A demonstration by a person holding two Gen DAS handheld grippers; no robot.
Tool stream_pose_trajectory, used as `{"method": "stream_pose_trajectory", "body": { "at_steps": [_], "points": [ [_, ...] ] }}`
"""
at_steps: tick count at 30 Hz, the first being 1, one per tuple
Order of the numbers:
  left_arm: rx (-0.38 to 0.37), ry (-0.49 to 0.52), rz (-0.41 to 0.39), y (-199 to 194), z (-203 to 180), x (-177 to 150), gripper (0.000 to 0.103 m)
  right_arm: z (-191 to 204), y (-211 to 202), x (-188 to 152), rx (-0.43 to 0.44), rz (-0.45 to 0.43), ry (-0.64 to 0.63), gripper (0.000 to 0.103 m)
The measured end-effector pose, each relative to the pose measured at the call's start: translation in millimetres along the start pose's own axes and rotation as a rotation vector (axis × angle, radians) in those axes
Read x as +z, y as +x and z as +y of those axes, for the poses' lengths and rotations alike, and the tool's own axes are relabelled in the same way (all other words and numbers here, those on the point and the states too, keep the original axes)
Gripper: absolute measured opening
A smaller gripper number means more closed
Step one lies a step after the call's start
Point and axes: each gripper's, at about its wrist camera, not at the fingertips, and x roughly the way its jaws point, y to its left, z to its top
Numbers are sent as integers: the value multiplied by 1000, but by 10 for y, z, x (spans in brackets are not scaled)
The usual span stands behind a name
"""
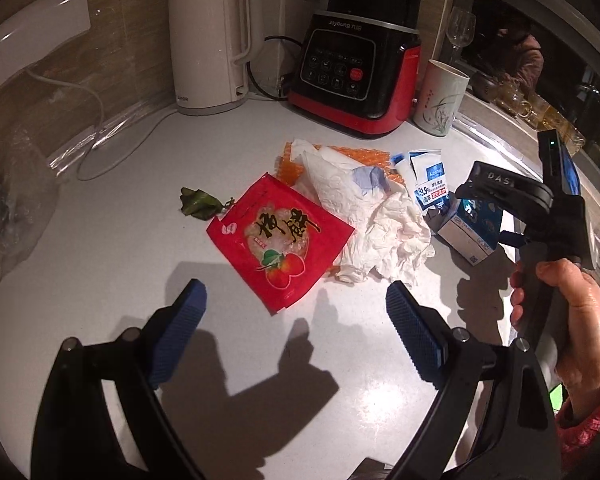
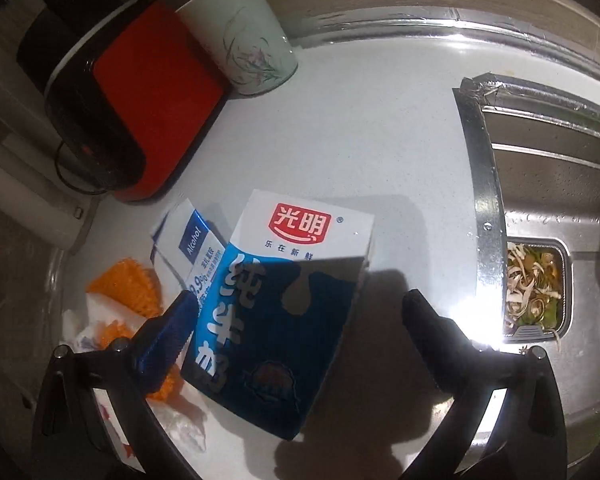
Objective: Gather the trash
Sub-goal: 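Grasp the blue-white milk carton with the right gripper while the left grasps white tissue, then lift and carry the tissue with the left gripper while the right carries the carton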
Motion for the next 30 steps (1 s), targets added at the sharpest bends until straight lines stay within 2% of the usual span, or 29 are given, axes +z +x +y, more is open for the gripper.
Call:
{"method": "stream_pose_trajectory", "body": {
  "at_steps": [6, 10, 17, 19, 21, 26, 28, 30],
  "points": [
    [-108, 36, 13, 132, 54, 171, 87, 131, -4, -23, -13, -43, -89, 84],
    [-176, 47, 19, 216, 28, 301, 87, 109, -47, 12, 34, -41, -88, 75],
    [-253, 110, -13, 292, -225, 396, 86, -133, -403, -106, 111, -73, -85, 71],
    [-257, 131, -18, 337, -326, 423, 74, -228, -552, -165, 110, -88, -104, 71],
    [-245, 155, -13, 436, -425, 453, 68, -330, -697, -222, 116, -100, -121, 71],
    [-191, 206, 68, 824, -630, 429, 39, -602, -932, -341, 127, -105, -146, 71],
    [-165, 225, 77, 899, -671, 408, 18, -692, -983, -360, 135, -103, -152, 71],
    [-156, 231, 73, 888, -672, 392, 14, -746, -1019, -371, 144, -101, -168, 70]
  ]
}}
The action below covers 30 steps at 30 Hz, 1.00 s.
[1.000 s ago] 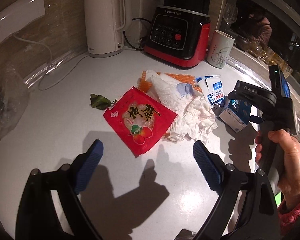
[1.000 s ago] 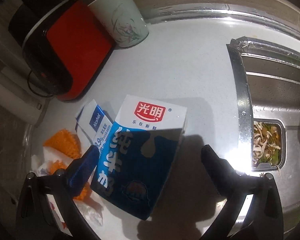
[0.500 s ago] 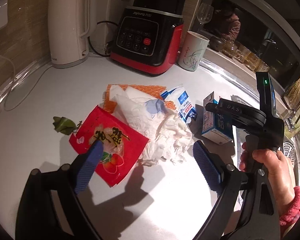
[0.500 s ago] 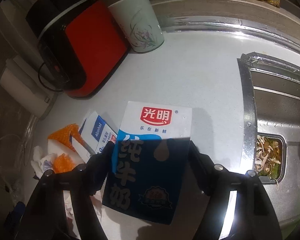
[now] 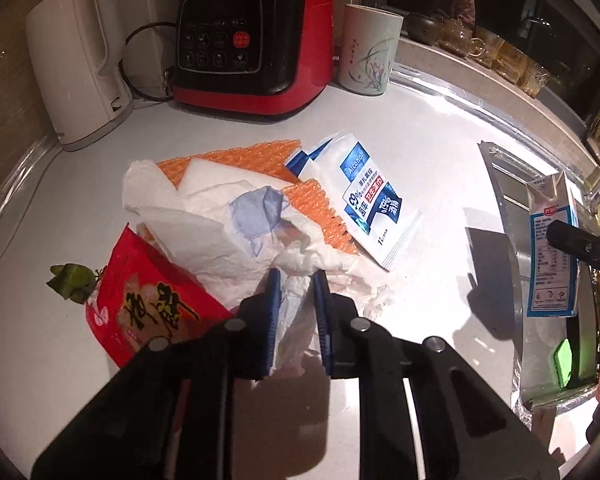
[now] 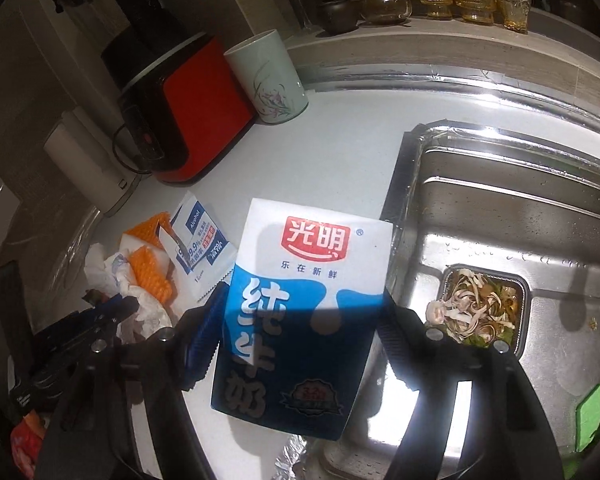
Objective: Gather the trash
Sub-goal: 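Lift and carry the tissue with the left gripper while the right carries the carton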
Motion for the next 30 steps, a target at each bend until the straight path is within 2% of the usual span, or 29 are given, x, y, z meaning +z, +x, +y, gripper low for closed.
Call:
{"method": "stream_pose_trajectory", "body": {
  "at_steps": [1, 5, 12, 17, 23, 26, 30],
  "points": [
    [1, -4, -7, -36, 2, -2, 11, -12, -15, -6, 5, 1, -11, 70],
    [-24, -22, -32, -316, 13, 26, 10, -7, -92, -32, 45, 9, -66, 70],
    [-21, -26, -159, -1143, -203, 42, 10, 59, -160, -42, 130, 30, -133, 70],
    [-19, -38, -229, -1725, -397, -145, 10, 169, -372, -110, 162, 17, -217, 70],
    [-36, -26, -254, -2364, -656, -734, 10, 301, -807, -406, 186, 0, -280, 69],
    [-76, -14, -222, -2557, -792, -1154, 10, 376, -1049, -652, 186, -8, -299, 69],
    [-118, 11, -151, -2621, -931, -1797, 10, 462, -1388, -1059, 171, -24, -310, 69]
  ]
}}
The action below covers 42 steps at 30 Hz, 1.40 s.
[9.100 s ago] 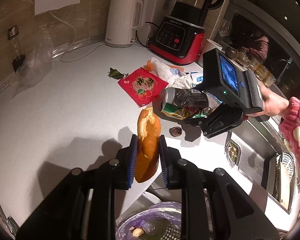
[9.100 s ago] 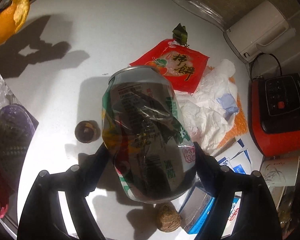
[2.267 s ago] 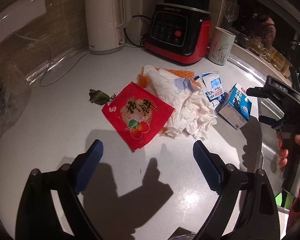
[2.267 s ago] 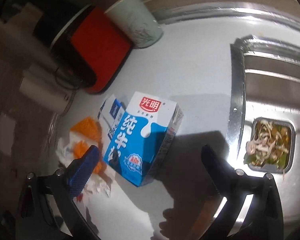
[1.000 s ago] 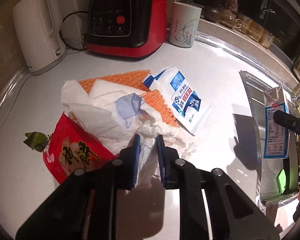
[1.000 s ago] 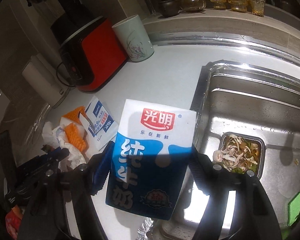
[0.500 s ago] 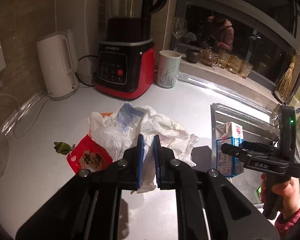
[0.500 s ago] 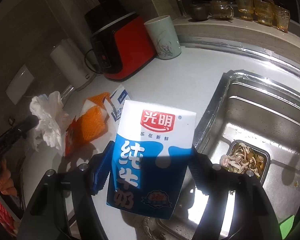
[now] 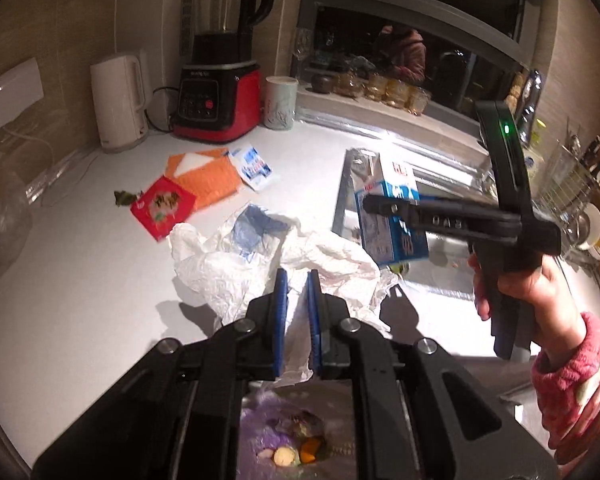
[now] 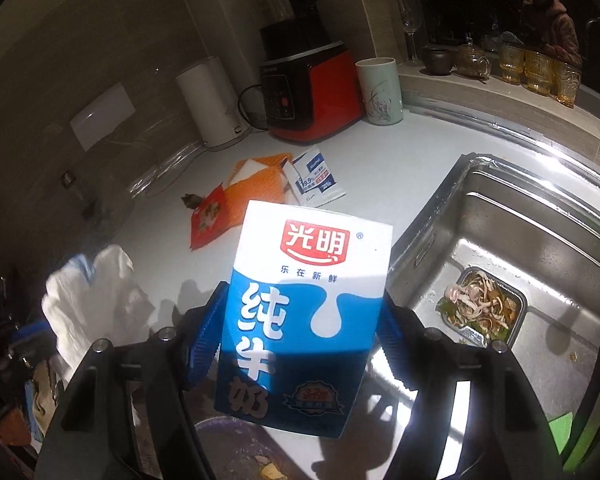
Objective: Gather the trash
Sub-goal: 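Lift and carry the tissue with the left gripper while the right carries the carton, then drop the tissue into the bin with the left gripper while the right drops the carton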
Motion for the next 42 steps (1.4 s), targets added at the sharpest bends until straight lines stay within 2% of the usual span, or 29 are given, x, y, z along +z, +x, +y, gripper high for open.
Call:
{"method": "stream_pose_trajectory", "body": {
  "at_steps": [5, 9, 15, 18, 21, 23, 25, 27, 32, 34, 39, 42],
  "points": [
    [-41, 17, 101, -48, -118, -779, 10, 281, -331, -448, -12, 0, 22, 69],
    [-75, 9, 177, 62, -151, -1331, 10, 499, -584, -794, -22, -2, 16, 69],
    [-90, -2, 312, 557, -202, -1947, 10, 680, -887, -1165, -38, -1, 21, 69],
    [-85, -11, 384, 823, -196, -2171, 10, 729, -977, -1280, -54, 3, 10, 69],
    [-82, -4, 413, 886, -253, -2312, 11, 750, -1052, -1379, -69, 3, 9, 69],
    [-81, 6, 407, 816, -311, -2323, 22, 758, -1079, -1433, -71, 6, 12, 69],
    [-69, 25, 365, 673, -361, -2249, 46, 755, -1081, -1478, -74, 10, 12, 69],
    [-50, 41, 314, 524, -399, -2133, 51, 745, -1048, -1519, -74, 16, 11, 69],
    [-23, 50, 246, 137, -412, -1898, 64, 714, -900, -1641, -57, 48, 17, 69],
    [-9, 49, 213, -42, -372, -1823, 76, 726, -829, -1693, -51, 60, 3, 69],
    [55, 45, 127, -456, -256, -1708, 89, 750, -553, -1855, -28, 117, -15, 69],
    [97, 30, 84, -667, -138, -1678, 91, 783, -342, -1988, -26, 159, -24, 69]
  ]
}}
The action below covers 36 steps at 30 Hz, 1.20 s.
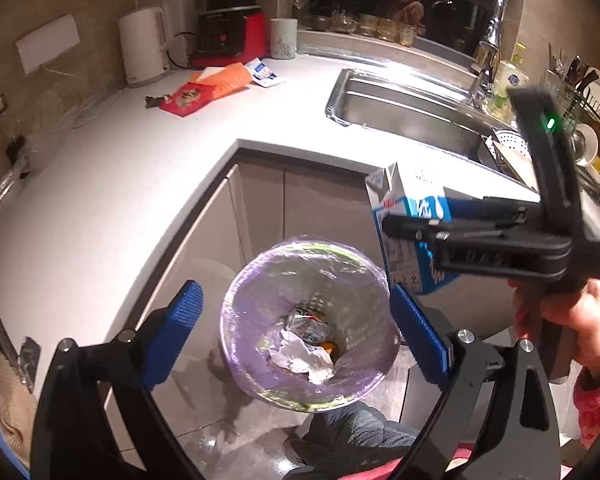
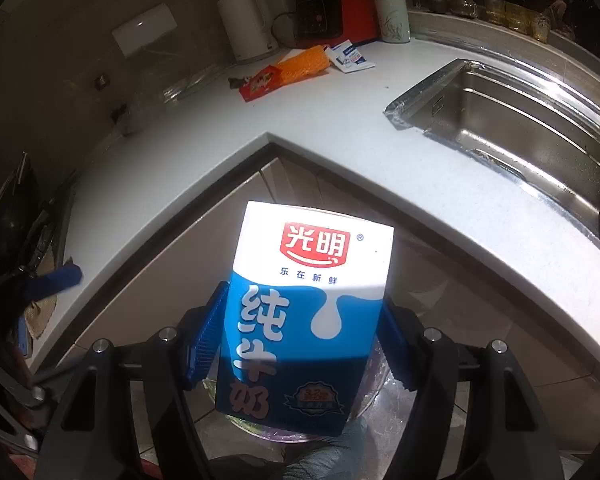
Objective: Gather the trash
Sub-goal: 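Drop the tissue into the bin with the left gripper while the right drops the carton, then move both grippers back over the counter toward the remaining trash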
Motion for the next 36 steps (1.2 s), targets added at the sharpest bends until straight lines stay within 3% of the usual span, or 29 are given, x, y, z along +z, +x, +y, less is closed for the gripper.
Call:
{"method": "stream_pose_trajectory", "body": {
  "at_steps": [10, 14, 17, 26, 36],
  "points": [
    [114, -98, -23, -223, 532, 80, 95, 368, 1019, -364, -8, 189, -112, 70],
    [144, -127, -25, -193, 719, 203, 95, 462, 1162, -287, -30, 224, -138, 89],
    [159, -144, -32, -121, 826, 347, 95, 488, 1126, -118, -43, 210, -158, 97],
    [181, -188, -77, 365, 1041, 1126, 95, 398, 668, 628, -49, 111, -198, 101],
    [218, -254, -78, 1502, 1286, 2064, 95, 153, 245, 1625, -83, -53, -234, 101]
  ]
}}
